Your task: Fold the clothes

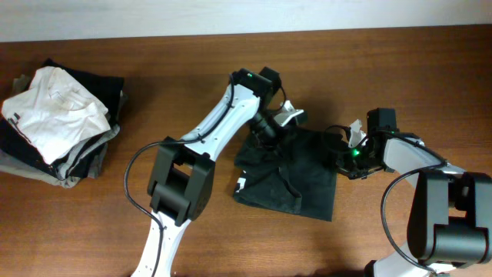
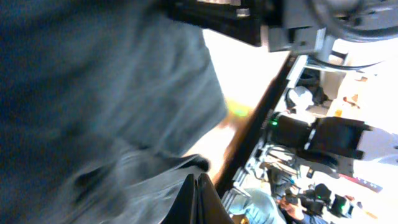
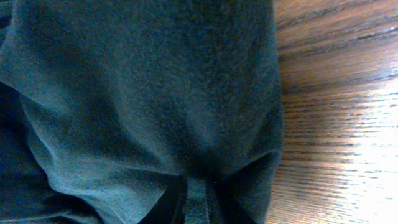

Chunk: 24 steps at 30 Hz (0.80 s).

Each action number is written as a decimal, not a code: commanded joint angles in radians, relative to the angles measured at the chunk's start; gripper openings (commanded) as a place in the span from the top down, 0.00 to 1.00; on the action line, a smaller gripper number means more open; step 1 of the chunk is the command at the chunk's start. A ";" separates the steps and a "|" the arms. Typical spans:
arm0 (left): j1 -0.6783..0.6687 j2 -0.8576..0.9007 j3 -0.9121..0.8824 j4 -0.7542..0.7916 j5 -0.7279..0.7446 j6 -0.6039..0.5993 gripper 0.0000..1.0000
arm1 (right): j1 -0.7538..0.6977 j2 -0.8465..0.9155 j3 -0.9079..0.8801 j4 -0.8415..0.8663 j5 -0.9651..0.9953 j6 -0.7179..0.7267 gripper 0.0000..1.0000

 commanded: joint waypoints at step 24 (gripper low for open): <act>0.187 0.003 -0.104 -0.013 0.018 -0.048 0.89 | 0.012 0.065 -0.049 -0.028 0.093 0.005 0.71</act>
